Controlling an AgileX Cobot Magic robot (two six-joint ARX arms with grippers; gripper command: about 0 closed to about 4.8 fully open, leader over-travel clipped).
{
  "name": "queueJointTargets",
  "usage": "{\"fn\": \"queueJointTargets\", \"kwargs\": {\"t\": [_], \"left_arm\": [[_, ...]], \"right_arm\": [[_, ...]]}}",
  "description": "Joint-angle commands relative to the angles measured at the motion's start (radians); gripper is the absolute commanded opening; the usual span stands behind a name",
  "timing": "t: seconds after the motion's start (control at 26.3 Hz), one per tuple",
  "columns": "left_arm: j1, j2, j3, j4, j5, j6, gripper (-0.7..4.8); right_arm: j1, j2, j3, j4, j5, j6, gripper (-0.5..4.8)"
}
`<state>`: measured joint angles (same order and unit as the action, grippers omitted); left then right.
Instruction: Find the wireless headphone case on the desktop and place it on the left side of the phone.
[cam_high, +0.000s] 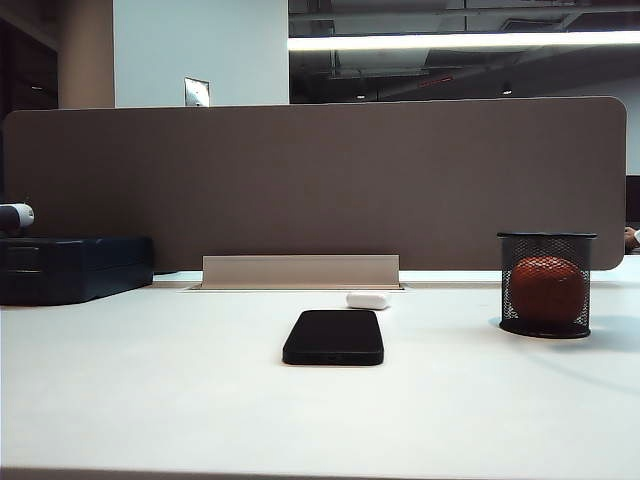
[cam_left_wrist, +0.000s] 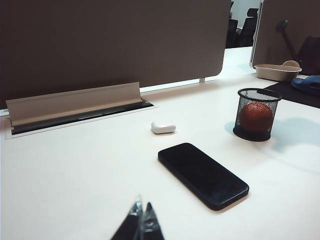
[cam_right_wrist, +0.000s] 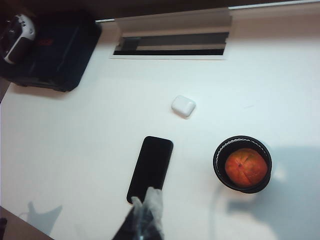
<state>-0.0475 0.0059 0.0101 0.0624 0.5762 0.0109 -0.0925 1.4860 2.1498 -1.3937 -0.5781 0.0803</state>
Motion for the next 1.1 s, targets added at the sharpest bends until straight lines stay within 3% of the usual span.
{"fn": "queueJointTargets", "kwargs": {"t": [0.04,0.27,0.49,0.72,1.1], "left_arm": [[-0.001,0.001,0.002,0.003,0.008,0.007,-0.05],[-0.001,0.001,0.002,0.003,0.008,0.008,-0.05],[-0.001,0.001,0.002,0.003,0.007,0.008,-0.05],[-0.001,0.001,0.002,0.003,0.007,0.008,-0.05],[-0.001,0.001,0.002,0.003,0.007,0.008,-0.05]], "right_arm": [[0.0,0.0,0.003,0.006,0.033,0.029,-0.01],[0.0,-0.002,0.004,0.005,0.3,0.029,-0.02],[0.0,-0.003,0.003,0.003,0.378,0.022,-0.02],[0.001,-0.005,0.003,0.003,0.36,0.012,-0.02],[0.002,-0.01,0.003,0.003,0.066,-0.004,-0.02]]}}
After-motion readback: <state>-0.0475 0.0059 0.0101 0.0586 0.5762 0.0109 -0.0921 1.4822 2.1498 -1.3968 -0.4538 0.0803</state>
